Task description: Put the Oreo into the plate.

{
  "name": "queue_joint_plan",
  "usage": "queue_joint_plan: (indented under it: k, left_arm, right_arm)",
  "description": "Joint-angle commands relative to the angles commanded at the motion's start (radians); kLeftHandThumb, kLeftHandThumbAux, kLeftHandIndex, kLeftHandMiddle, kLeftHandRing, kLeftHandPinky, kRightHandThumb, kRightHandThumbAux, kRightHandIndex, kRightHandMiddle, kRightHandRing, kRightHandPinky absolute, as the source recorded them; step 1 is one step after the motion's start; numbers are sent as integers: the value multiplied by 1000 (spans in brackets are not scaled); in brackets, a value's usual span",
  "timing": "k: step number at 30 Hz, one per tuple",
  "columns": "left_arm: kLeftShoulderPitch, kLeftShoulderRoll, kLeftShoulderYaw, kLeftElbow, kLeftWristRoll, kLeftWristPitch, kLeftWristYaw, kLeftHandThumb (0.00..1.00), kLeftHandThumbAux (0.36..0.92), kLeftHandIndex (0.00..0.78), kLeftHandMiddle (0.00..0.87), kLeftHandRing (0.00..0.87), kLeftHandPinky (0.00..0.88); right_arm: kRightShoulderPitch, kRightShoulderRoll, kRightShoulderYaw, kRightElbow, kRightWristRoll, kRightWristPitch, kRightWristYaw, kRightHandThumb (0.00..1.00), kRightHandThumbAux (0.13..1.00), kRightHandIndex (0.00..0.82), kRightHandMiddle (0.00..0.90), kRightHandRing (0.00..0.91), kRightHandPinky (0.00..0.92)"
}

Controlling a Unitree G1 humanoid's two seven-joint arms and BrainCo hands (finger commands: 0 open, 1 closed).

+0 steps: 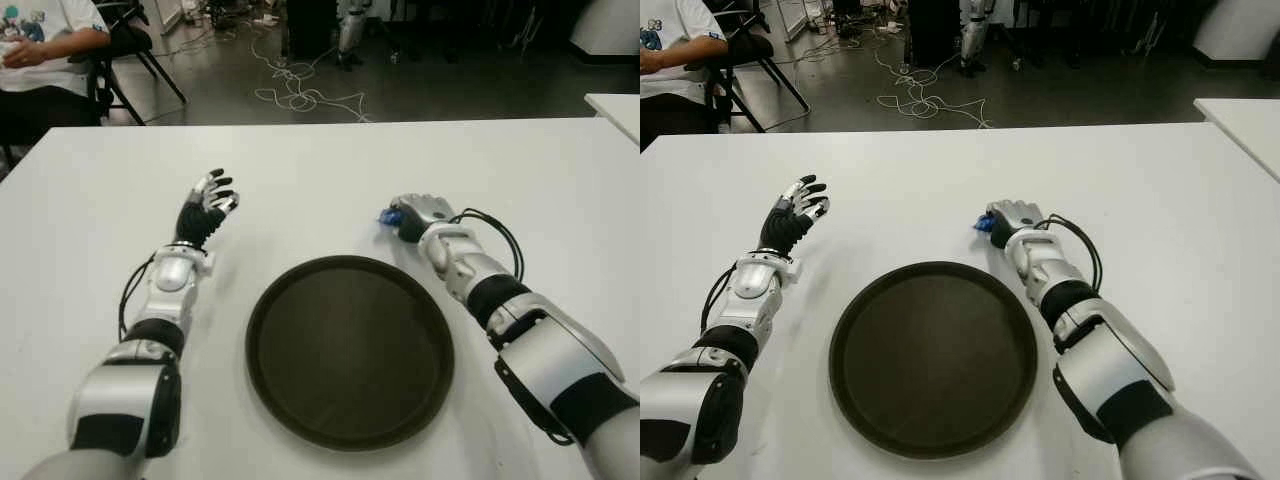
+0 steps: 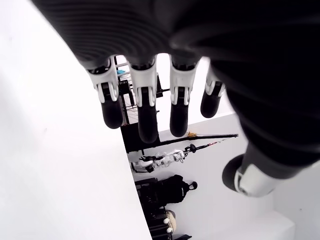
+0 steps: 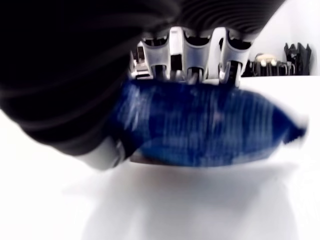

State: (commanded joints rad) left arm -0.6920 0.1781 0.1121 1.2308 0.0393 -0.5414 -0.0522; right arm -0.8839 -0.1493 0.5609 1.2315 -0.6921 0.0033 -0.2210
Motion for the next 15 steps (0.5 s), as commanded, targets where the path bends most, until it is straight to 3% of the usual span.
queue_joint_plan:
  k: [15]
  left_arm:
    - [0, 1, -4, -2, 5, 5, 5, 168, 630, 97, 192, 181, 169]
  right_arm:
    - [14, -4, -57, 11, 41, -55, -81, 695, 723, 432, 680, 675, 654]
